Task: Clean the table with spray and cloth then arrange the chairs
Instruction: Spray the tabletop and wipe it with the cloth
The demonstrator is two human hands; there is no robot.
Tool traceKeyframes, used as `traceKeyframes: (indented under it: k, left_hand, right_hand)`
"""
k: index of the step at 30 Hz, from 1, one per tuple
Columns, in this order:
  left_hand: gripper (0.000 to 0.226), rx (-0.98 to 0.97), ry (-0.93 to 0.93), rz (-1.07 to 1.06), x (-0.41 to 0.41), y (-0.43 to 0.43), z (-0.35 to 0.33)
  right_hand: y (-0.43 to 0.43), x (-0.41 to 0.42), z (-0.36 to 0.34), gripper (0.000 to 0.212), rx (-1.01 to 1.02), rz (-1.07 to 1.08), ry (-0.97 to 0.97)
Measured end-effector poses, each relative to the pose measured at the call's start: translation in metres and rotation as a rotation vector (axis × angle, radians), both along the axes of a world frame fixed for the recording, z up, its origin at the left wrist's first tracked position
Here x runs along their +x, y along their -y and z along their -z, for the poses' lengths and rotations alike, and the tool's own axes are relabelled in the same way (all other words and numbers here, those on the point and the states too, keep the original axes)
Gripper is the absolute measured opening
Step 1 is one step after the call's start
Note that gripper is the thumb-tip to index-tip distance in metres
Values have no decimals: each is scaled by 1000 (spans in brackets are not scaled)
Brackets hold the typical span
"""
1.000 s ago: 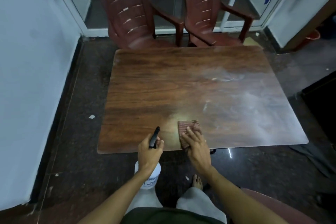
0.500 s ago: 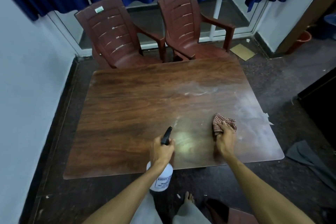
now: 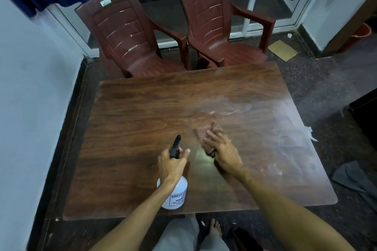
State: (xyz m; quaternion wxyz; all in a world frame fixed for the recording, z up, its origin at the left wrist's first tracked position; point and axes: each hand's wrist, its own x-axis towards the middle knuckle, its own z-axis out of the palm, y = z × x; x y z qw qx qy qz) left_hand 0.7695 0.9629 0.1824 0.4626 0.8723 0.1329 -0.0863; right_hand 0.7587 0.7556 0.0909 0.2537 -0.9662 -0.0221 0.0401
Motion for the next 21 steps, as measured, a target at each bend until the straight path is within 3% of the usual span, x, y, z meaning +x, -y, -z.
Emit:
traceKeyframes:
  k: [3,4,7,8,11,12,15,17,20,21]
  left_hand:
    - [25,-42,30,-4,29,-6,2]
    - [24,-47,45,-9,40,-8,1]
    - [23,-43,60,-14,66,-9,0]
    - [22,-48,48,-14,75,-10,1]
    - [20,-71,40,-9,99,-12,2]
    - [20,-66,51,-8,106,-13,2]
    - [19,-48,74,5,119,-16,4]
    - [18,-42,65,27,127,-18,7]
    - [18,-44,74,12,136,-24,9]
    - [18,-41,81,2,137,-27,9]
  right_hand:
    - [7,50,-6,67,46,377,-56]
    - [-5,61,-7,69,20,354,-52]
    - [-39,75,7,75,-44,-41,7]
    - [-38,87,6,73,-37,-54,14]
    - [-18,135,2,66,-8,309,-53]
    - [-23,143,3,67,-18,341,-72]
    - [-60,139,10,71,-76,-61,-26]
    - [-57,151,6,66,-53,-138,-3]
    - [-42,192,1,62,-5,325,-95]
    - [-50,196,0,63,-13,326,-77]
